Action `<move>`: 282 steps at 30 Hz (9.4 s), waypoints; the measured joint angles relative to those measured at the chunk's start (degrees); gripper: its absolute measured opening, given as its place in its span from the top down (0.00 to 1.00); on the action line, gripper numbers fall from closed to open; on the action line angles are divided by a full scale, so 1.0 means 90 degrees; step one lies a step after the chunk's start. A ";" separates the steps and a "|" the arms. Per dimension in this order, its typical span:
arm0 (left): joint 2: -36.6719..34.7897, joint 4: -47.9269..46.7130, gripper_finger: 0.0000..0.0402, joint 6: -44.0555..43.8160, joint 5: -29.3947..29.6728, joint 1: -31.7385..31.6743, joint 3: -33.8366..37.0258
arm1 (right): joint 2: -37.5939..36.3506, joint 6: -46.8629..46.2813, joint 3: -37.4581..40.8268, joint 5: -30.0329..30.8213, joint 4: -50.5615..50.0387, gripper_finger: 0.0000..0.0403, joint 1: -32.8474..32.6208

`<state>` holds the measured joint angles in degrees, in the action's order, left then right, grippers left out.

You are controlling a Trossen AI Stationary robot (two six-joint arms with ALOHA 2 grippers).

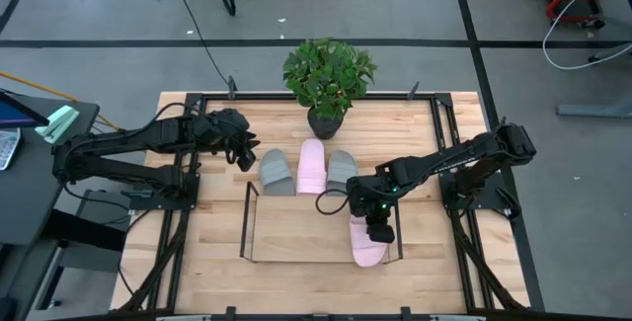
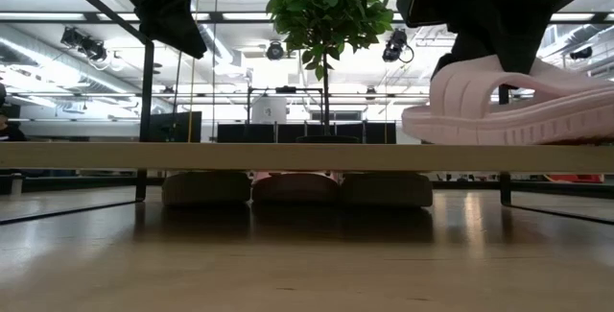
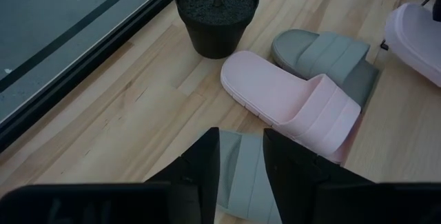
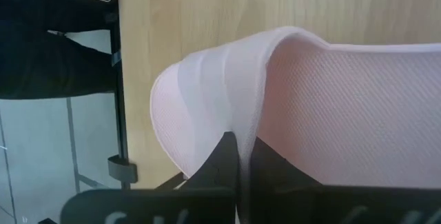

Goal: Pick and place slides into the shelf
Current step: Put the right pink slipper on the shelf, then put the pink slipper on the shelf

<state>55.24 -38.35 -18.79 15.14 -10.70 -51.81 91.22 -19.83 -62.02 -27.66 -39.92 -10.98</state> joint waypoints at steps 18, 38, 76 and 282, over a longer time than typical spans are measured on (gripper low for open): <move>0.0000 0.0000 0.72 -0.0005 0.0002 0.0000 0.0000 | 0.0002 0.0021 0.0005 0.0210 -0.0035 0.93 -0.0005; 0.0000 -0.0001 0.73 0.0000 0.0002 0.0000 0.0000 | 0.0007 -0.0003 0.0005 0.0280 -0.0275 0.71 -0.0005; 0.0000 -0.0004 0.72 -0.0007 0.0001 0.0000 0.0000 | -0.0097 0.0894 -0.1720 0.0923 -0.2230 0.33 0.0863; 0.4247 0.0955 0.97 0.2704 -0.5367 -0.3881 -0.1226 | -0.2591 -0.1829 -0.3164 0.4755 -0.3476 0.43 0.0874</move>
<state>93.47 -29.76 5.55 -33.16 -45.63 -62.85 67.90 -36.29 -90.50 15.13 -71.20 -3.11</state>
